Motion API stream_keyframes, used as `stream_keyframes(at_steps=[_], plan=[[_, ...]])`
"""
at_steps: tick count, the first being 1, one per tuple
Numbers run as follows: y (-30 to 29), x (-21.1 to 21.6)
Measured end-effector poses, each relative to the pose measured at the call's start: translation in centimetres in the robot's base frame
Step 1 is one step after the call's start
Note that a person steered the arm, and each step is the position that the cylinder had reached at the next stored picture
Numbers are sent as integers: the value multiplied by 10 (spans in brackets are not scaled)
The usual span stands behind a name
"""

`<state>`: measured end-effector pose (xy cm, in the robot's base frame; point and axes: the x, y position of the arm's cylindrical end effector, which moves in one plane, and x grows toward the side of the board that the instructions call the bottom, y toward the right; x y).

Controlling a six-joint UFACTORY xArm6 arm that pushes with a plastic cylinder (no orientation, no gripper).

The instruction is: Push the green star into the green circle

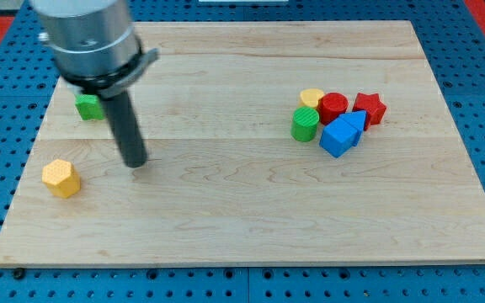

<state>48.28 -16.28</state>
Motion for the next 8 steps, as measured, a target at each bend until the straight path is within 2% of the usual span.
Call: stream_keyframes(at_steps=[1,2,3,4,5,6,7,8], plan=[[-40,-38],[-124,-62],[-130,-93],[-35,-134],[-10,-128],[-83,-144],[-53,-114],[24,-108]])
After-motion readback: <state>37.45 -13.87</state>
